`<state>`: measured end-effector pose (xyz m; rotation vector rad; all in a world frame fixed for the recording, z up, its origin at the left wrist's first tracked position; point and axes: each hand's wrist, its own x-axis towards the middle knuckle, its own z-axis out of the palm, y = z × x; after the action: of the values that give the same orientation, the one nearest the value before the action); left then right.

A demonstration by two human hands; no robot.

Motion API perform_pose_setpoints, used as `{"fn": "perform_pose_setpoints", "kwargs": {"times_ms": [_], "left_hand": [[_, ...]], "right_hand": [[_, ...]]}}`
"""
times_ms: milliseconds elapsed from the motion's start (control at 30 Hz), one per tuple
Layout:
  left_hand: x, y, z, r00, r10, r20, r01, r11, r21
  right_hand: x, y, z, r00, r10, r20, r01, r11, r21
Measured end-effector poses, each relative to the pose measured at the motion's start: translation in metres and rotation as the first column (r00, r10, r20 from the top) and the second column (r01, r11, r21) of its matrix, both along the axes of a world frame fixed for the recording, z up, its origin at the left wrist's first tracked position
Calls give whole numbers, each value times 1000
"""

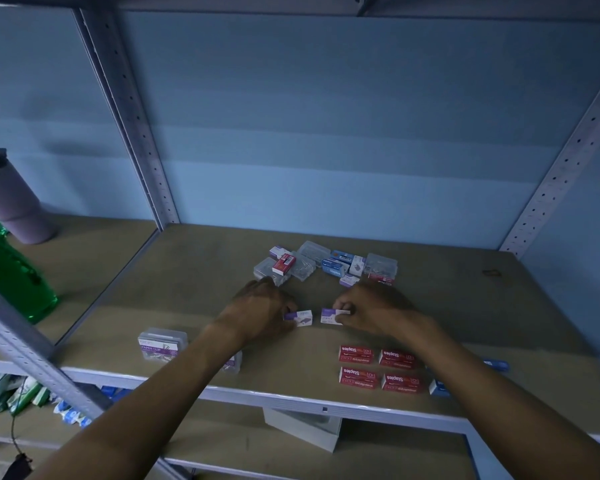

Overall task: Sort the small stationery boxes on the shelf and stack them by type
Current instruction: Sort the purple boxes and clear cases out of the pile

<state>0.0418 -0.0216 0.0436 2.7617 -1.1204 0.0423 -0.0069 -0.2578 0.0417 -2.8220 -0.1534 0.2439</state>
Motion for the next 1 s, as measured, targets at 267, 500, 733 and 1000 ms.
{"fn": "perform_pose_setpoints", "kwargs": {"times_ms": [267,500,733,1000], "left_hand": [[0,5,1,994,37,-103,-41,999,-34],[-7,17,5,992,-33,-118,40,998,53],[-20,34,7,993,-98,-62,105,989,105],[-27,52,8,980,-192,-54,196,977,80]], "right_hand": [[-6,6,-4,1000,-14,26,14,1000,-12],[-18,25,-1,996,84,-9,-84,996,-6],[-28,38,3,993,111,-29,-110,993,38],[-42,40,2,991,134,32,-136,985,102]]}}
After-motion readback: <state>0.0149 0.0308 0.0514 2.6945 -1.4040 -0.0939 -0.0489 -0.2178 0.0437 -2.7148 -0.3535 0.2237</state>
